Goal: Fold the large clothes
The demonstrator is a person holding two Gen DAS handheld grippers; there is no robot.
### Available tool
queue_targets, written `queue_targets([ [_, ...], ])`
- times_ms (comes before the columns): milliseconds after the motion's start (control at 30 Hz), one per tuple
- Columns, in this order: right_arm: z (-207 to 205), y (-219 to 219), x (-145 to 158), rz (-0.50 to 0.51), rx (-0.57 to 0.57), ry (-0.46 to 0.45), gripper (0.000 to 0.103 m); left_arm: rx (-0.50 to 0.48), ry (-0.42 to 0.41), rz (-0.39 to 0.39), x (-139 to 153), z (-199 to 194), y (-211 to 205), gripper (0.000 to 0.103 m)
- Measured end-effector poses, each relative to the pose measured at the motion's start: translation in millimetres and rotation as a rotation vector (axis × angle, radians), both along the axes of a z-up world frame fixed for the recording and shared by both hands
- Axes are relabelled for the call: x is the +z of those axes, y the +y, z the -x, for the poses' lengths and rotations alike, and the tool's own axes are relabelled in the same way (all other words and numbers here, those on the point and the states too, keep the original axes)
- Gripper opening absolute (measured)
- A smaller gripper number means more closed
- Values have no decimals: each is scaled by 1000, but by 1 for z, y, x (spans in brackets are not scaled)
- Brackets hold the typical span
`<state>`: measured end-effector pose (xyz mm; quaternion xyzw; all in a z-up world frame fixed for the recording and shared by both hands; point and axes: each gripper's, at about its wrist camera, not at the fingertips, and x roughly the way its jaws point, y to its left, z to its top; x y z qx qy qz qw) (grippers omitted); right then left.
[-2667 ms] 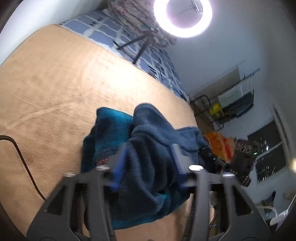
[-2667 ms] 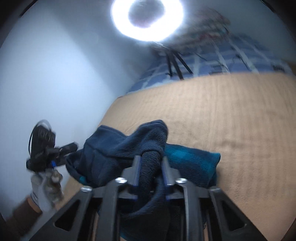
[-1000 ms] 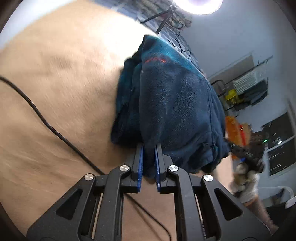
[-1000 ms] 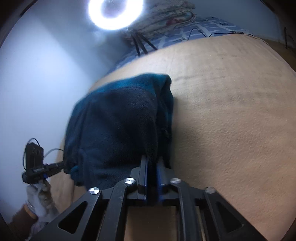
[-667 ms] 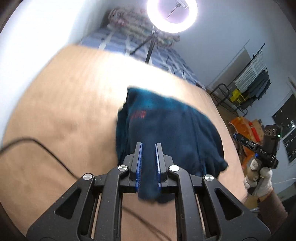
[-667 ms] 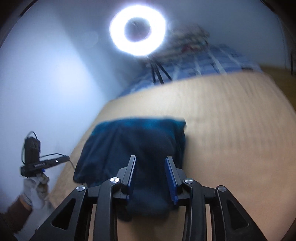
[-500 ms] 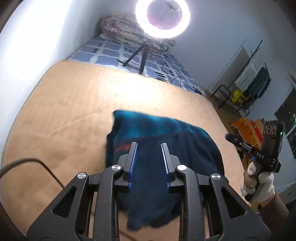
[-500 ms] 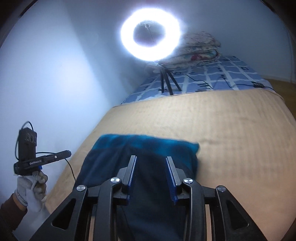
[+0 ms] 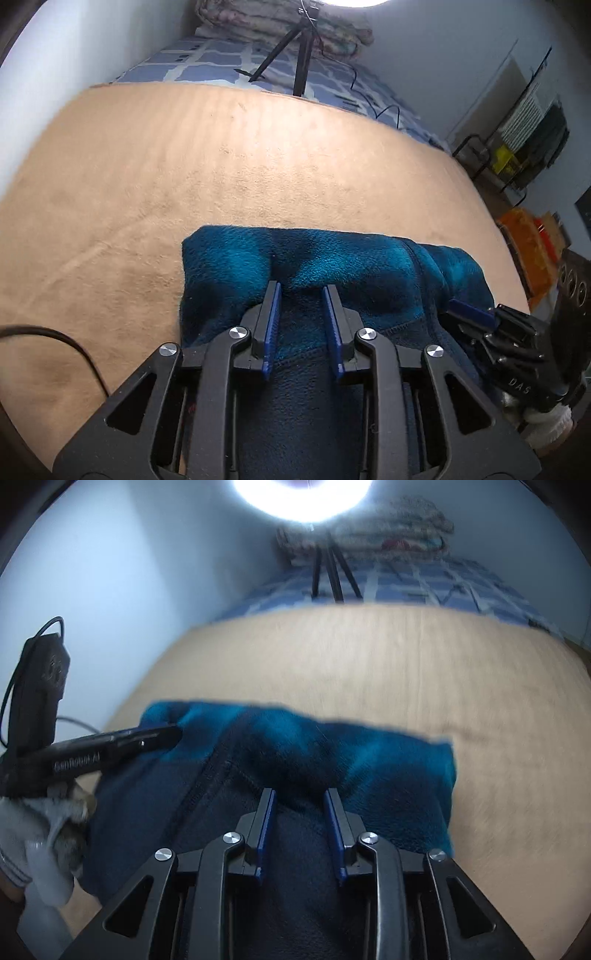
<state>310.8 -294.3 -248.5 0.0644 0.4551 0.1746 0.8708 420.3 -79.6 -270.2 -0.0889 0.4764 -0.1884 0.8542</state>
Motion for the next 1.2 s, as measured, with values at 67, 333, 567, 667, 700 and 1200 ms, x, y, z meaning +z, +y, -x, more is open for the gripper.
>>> queue_targets([
  [67,-4,5,4,45,19,5,25,-3,8,-2,4,-2,1,26],
  [333,35,-68,56,-183,-32,-41,29,-120,-82,22,66,64,14,26],
  [567,98,-62,47,-165,57,-22,29,-243,-36,-23,53,122,11,26],
  [667,100,-52,18,-51,36,42,29,-218,18,-51,28,119,12,29],
  [700,97,-51,3,-43,30,83,27,-218,25,-49,21,117,14,29],
  [1200,164,-72,124,10,-62,-116,65,-76,-65,13,116,171,69,53],
])
